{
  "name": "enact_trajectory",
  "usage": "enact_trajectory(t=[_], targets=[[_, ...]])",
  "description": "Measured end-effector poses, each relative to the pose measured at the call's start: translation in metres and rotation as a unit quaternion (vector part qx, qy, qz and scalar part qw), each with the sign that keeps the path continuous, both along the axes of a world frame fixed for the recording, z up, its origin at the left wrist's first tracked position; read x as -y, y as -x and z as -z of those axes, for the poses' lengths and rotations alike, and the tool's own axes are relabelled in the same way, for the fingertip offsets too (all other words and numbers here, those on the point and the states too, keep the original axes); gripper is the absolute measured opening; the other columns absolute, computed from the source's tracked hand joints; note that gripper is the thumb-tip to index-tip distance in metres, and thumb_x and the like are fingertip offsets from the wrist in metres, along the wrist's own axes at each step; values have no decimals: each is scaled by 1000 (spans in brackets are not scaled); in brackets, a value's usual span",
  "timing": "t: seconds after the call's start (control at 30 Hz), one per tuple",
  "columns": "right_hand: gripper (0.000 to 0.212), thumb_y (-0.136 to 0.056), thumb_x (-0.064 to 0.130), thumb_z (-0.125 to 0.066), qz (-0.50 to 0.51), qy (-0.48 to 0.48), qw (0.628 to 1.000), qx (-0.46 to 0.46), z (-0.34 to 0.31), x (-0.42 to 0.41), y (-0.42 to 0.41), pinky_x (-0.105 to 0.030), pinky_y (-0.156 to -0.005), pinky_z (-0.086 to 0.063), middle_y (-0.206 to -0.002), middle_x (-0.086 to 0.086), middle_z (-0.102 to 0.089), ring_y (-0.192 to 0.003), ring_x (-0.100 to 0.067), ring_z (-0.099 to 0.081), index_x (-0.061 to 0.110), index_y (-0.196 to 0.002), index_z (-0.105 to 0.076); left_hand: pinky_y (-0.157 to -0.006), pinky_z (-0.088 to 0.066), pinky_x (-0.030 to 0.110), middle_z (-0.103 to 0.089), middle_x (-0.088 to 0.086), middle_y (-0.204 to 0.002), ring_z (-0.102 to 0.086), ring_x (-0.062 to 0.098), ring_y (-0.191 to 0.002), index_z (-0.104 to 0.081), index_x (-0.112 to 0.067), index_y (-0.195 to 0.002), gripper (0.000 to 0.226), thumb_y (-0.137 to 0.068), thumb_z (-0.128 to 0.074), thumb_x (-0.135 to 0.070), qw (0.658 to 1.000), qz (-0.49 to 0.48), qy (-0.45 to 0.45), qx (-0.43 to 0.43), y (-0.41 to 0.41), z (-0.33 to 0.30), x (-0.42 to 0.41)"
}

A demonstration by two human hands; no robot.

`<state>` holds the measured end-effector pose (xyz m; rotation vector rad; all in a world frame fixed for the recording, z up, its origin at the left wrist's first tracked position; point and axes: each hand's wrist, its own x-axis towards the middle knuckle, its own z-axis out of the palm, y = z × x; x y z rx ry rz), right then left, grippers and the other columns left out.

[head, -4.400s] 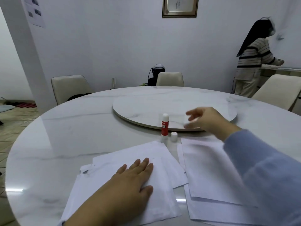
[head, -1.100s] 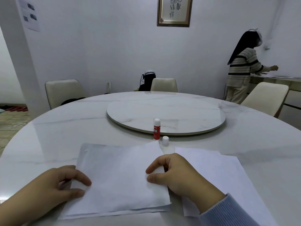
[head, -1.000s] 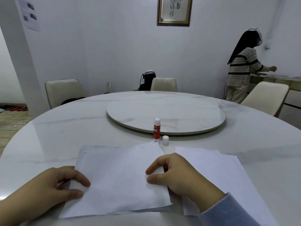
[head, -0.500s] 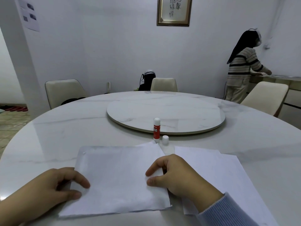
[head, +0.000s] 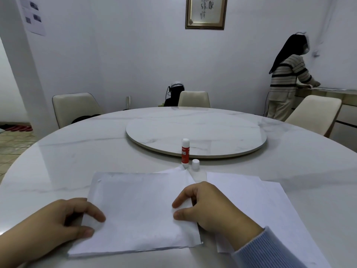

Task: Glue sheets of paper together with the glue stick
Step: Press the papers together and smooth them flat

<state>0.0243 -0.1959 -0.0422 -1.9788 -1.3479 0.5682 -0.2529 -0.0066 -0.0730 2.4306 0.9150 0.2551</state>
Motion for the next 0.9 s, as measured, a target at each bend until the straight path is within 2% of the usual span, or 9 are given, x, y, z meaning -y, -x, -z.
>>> enact_trajectory(t=[0.1,0.27,0.57,0.73,0.83,0.9], targets=[[12,-70,34,-80,1,3,1000,-4,0,0,0,-7,-51,-30,-60,19,-45,-57,3,-45,37,-79,-73,-85,-53,32,-69,-16,-101,-68,12,-83,-68,-42,-102,63,-47,-72,-73,1000,-3,16,-2,3,-1,1],[12,-70,33,-80,5,4,1000,-5,2,-1,0,-9,-53,-32,-63,20,-48,-60,3,-48,37,-79,-73,-90,-52,41,-73,-11,-95,-69,12,-83,-68,-42,-104,65,-47,-73,-74,999,-10,38,7,4,-1,2],[12,-71,31,-80,4,10,1000,-7,1,-2,1,-12,-56,-34,-66,19,-49,-63,1,-48,37,-79,-72,-90,-51,41,-73,-12,-97,-69,11,-85,-68,-42,-103,66,-45,-75,-73,998,-16,67,9,3,-6,5],[13,-71,31,-80,1,12,1000,0,2,-2,1,-12,-56,-34,-66,18,-48,-63,1,-47,37,-80,-72,-88,-51,36,-71,-17,-100,-68,5,-84,-68,-45,-103,68,-43,-71,-78,998,-9,57,-2,3,-6,4],[13,-71,31,-80,2,11,1000,0,2,-2,0,-12,-56,-35,-68,18,-50,-65,1,-49,37,-80,-72,-87,-52,42,-73,1,-92,-67,14,-78,-67,-46,-103,67,-45,-69,-79,999,-18,43,-14,5,-3,2],[13,-71,31,-80,4,12,1000,-4,2,-2,1,-13,-58,-37,-71,19,-52,-67,1,-51,37,-79,-72,-86,-53,42,-72,5,-87,-67,18,-74,-66,-47,-103,66,-45,-68,-80,999,-22,41,-14,5,-1,0]])
